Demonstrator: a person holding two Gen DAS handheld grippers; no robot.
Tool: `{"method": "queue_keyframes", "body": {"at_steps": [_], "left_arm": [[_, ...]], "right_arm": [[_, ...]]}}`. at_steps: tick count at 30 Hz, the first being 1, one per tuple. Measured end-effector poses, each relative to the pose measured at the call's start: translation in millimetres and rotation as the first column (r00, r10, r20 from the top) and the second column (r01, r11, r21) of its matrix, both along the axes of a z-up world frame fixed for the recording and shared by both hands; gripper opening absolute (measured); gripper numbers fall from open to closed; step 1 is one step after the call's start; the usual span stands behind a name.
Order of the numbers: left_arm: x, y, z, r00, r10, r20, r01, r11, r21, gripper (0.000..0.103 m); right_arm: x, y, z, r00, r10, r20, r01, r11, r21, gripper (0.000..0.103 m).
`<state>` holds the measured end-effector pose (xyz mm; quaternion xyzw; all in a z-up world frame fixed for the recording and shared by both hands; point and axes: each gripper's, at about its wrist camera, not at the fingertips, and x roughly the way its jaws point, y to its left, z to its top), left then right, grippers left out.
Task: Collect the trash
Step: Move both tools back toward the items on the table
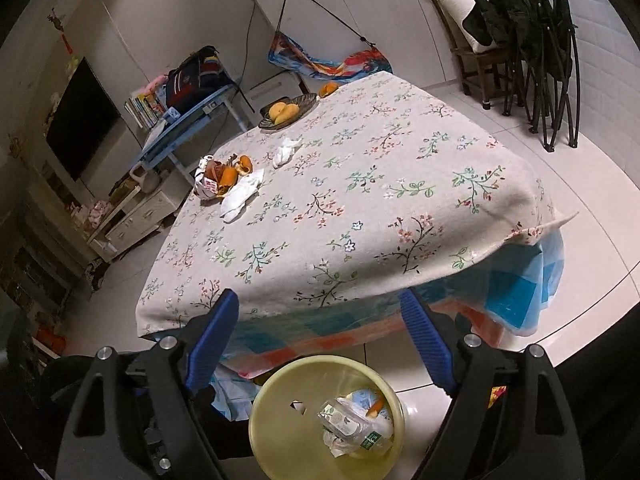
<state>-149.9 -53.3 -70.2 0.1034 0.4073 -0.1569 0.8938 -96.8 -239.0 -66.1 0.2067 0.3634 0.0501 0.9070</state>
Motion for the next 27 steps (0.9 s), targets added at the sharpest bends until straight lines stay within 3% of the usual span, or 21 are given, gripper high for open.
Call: {"method": "queue_keyframes", "body": {"at_steps": [2,7,16,27], "left_arm": [[-0.9,3.7,5.1,0.999,0.032,0.038,-0.032,0.999,0.001,0.072],[1.6,22.5,20.0,0.98,0.152,0.126,-0.149,0.988,-0.036,0.083],[11.9,55.2,29.2,0.936,0.322,0.14,-0.307,0.944,-0.117,0.088],[16.5,68.0,27.2,0.912,0.392,0.119,-0.371,0.914,-0.166,0.089]], "right_arm": [[-2.0,0.9,2.3,1.0,0.001,0.013,-0.001,1.0,-0.015,0.081],[-5.3,6.2,8.0,0.999,0.005,0.045,-0.002,0.998,-0.064,0.081],[-8.8,20.7,14.9,0.994,0.054,0.097,-0.039,0.987,-0.156,0.084],[-7.4,26.9,12.3,0.993,0.071,0.092,-0.055,0.985,-0.166,0.084]]}}
